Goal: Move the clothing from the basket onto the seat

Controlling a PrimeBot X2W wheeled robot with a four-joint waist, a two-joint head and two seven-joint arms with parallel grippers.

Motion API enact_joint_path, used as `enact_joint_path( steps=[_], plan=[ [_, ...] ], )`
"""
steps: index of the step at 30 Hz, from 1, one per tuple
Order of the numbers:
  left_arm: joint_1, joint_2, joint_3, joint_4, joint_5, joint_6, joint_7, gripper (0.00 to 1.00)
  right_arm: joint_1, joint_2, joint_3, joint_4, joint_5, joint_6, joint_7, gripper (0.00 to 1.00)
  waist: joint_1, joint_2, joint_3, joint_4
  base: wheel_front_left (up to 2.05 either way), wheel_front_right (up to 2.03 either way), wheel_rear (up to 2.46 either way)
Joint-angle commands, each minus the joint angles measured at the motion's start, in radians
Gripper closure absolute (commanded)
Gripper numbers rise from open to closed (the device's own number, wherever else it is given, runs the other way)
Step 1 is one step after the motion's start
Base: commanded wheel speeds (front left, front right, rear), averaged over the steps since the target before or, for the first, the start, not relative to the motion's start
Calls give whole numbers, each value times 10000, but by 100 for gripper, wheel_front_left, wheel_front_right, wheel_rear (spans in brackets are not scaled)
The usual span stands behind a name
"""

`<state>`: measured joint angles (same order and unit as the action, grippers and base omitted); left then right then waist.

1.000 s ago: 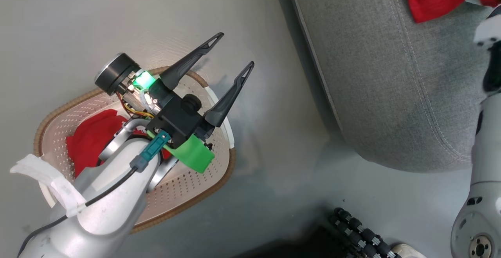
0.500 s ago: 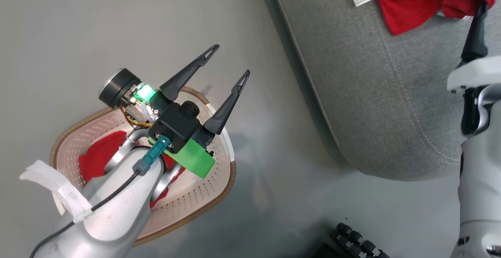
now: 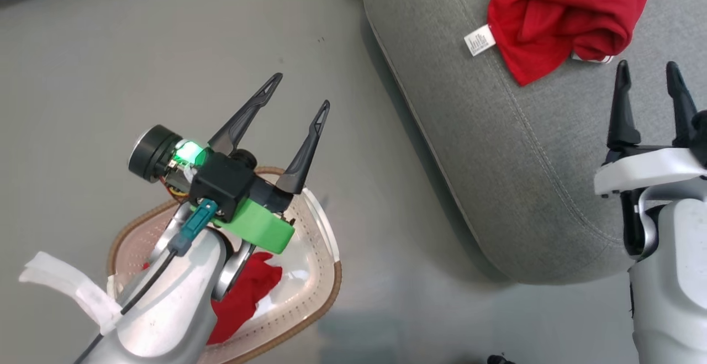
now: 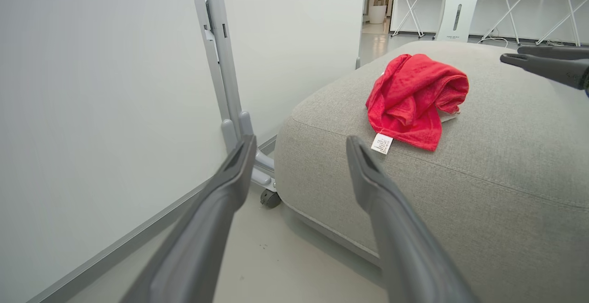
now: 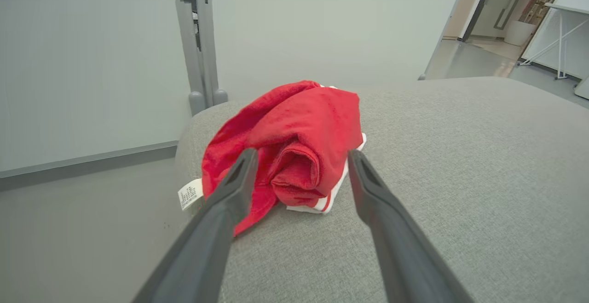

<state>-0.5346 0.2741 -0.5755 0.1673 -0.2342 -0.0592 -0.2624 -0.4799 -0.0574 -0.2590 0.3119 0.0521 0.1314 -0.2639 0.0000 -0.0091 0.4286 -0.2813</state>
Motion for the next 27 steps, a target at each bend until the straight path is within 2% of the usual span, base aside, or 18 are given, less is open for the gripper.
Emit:
enact_joint_path(
  steps=[1,12,19,27],
  plan=[
    [291,-61,211,-8,-78,123,-33,0,220,-14,225,-217,115,-12,-8,0,0,91,-631,375,0,0,0],
    [1332,-530,2065,1,-253,293,-23,0,770,36,1750,-982,351,-14,-7,0,0,91,-1649,1766,0,0,0],
    [2162,-867,3305,108,-139,253,-22,0,1170,46,2206,-1054,439,-12,-6,0,0,91,-2291,2686,0,0,0],
    [3151,-1239,4605,204,69,136,-24,0,1778,50,2749,-1128,870,-12,-6,0,0,91,-2932,3354,0,0,0]
  ],
)
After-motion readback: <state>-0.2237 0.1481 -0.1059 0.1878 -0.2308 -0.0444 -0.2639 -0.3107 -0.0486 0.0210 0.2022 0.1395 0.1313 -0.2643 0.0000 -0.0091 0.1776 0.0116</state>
